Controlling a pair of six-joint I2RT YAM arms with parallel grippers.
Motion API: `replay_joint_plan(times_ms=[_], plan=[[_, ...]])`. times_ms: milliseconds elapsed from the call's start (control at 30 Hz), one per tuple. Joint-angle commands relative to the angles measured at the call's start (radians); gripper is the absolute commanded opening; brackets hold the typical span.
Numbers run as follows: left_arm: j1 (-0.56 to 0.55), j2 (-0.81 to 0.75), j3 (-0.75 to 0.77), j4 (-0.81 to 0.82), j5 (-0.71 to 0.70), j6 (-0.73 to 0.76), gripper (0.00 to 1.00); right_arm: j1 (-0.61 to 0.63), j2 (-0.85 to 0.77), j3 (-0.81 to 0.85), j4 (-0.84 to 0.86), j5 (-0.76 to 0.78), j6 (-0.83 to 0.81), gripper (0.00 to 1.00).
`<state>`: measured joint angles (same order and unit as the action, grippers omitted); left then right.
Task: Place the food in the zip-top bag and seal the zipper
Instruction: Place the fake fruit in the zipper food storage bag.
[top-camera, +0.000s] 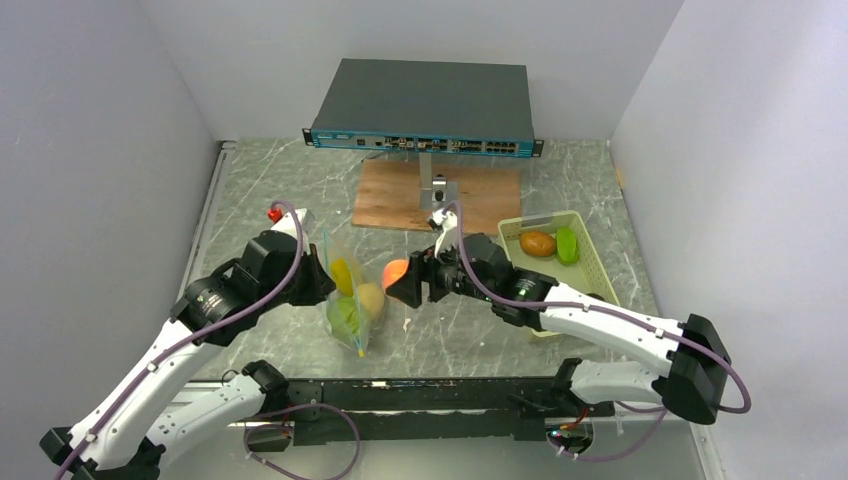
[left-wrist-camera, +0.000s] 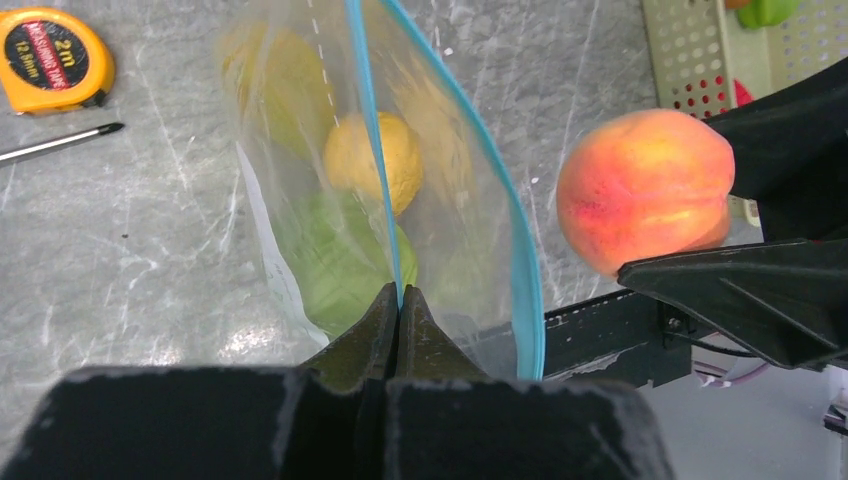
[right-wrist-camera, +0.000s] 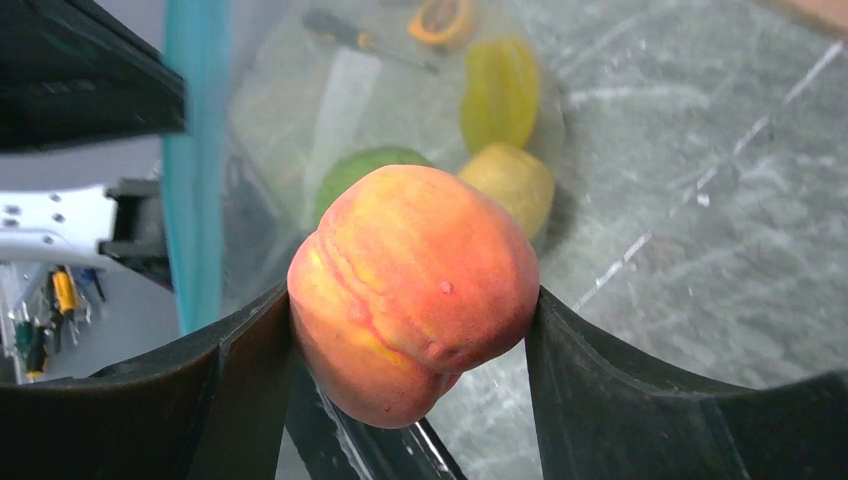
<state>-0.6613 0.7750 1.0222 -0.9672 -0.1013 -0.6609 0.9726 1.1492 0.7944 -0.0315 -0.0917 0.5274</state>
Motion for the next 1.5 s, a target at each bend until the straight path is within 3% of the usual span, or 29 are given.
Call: replay_joint_plan(times_ms=[0,233,467,667,1033,1167,1333,1467], plan=[[0.003,-0.019,0.009,0.115,0.054,-0.037,0.00,0.045,0.036,0.127,0.126,0.040,0.002,0.00],[0.003,0.018,0.050,0.080,0.067,-0.027,0.00,0.145,0.059,0.234,0.082,0.132,-0.115,0.00],[0.003,0.002,0.084,0.087,0.074,-0.027,0.00,0.177,0.082,0.333,0.059,0.098,-0.177,0.00],[0.002,0.007,0.122,0.063,0.081,-0.008,0.00,0.178,0.199,0.397,0.102,-0.055,-0.204,0.00],[0.003,0.001,0.099,0.095,0.092,-0.015,0.00,0.185,0.236,0.396,-0.033,0.187,-0.294,0.00],[0.003,0.016,0.117,0.079,0.092,-0.010,0.00,0.203,0.256,0.417,-0.083,0.262,-0.326,0.13],[0.002,0.023,0.131,0.060,0.073,0.003,0.00,0.208,0.272,0.431,-0.100,0.312,-0.332,0.60],[0.003,0.020,0.111,0.077,0.083,-0.005,0.00,0.209,0.305,0.467,-0.127,0.315,-0.337,0.78]])
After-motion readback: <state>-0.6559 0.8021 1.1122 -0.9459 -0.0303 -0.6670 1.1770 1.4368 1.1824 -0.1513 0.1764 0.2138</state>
